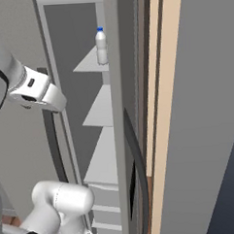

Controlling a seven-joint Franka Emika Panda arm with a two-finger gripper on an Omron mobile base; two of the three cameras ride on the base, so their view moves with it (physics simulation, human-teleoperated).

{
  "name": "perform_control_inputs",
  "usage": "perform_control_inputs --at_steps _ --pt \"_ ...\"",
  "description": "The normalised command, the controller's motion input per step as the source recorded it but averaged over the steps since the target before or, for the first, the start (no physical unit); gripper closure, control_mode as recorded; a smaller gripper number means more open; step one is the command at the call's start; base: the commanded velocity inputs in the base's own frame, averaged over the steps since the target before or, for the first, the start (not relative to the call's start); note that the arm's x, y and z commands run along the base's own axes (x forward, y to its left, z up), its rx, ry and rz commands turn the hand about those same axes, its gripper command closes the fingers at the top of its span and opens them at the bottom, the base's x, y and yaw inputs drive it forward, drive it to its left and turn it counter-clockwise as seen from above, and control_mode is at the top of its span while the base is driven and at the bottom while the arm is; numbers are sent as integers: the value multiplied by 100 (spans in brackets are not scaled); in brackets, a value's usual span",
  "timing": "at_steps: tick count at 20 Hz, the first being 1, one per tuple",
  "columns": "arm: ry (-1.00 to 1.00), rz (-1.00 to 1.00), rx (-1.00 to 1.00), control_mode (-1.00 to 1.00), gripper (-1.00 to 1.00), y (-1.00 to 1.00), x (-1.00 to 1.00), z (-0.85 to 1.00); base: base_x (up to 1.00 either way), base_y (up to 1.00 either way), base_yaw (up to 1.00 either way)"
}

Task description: Take the bottled waters from the counter and place them in the freezer to freeze. Close the freezer door after placing the bottles.

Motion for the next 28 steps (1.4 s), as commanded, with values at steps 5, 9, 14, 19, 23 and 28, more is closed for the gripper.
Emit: perform_control_inputs --at_steps 5,9,14,19,23,28 --pt "8 0 0 -100 -100 0 -6 -68 0 0 0" --pt "1 0 0 -100 -100 0 -3 -63 0 0 0" --pt "0 0 0 -100 -100 0 -1 -61 0 0 0" --pt "3 0 0 -100 -100 0 0 -45 0 0 0" --pt "0 0 0 -100 -100 0 0 -1 0 0 0" --pt "0 0 0 -100 -100 0 0 0 0 0 0"
